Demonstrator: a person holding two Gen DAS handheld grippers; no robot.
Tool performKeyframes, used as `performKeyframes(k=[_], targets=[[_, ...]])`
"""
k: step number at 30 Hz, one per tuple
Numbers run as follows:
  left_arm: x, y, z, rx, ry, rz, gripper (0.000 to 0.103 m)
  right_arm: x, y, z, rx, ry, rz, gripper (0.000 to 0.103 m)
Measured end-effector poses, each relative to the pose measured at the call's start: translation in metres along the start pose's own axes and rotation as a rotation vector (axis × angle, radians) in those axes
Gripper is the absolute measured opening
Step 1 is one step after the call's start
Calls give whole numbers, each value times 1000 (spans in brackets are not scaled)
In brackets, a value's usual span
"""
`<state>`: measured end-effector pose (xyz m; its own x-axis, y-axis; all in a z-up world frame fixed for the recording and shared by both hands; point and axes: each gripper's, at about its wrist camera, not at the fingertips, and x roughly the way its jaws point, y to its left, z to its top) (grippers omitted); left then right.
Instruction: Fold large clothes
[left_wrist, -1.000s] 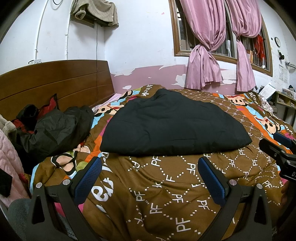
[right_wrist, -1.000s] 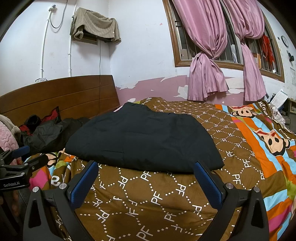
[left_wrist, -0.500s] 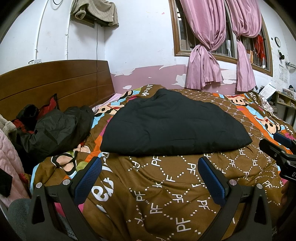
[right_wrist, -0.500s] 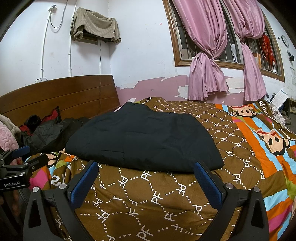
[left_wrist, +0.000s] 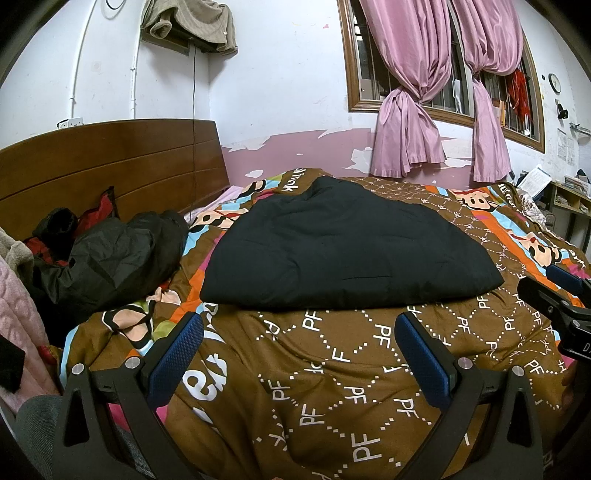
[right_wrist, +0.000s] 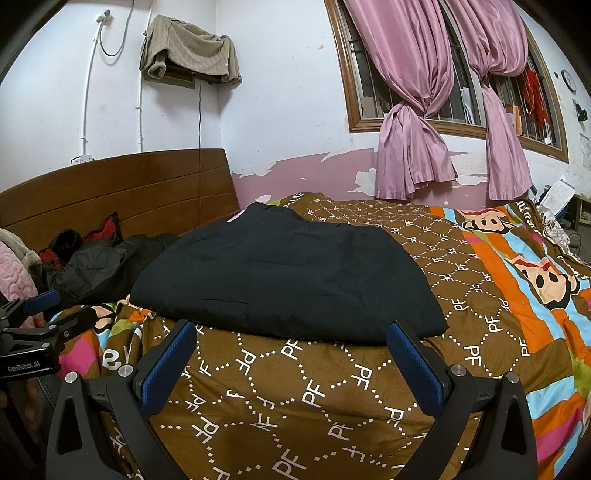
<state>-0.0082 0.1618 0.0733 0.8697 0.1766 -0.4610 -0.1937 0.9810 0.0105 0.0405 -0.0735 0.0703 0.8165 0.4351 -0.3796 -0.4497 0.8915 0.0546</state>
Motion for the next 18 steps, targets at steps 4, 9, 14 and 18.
performKeyframes(k=[4,9,14,18], targets=[[0,0,0,1,0,0,101,0,0,0,0,0,0,103],[0,0,0,-6,1,-10,101,0,0,0,1,0,0,103],[1,8,0,-25,-2,-10,101,0,0,0,2,1,0,103],[-1,11,1,-21,-15,10,101,0,0,1,2,1,0,103]])
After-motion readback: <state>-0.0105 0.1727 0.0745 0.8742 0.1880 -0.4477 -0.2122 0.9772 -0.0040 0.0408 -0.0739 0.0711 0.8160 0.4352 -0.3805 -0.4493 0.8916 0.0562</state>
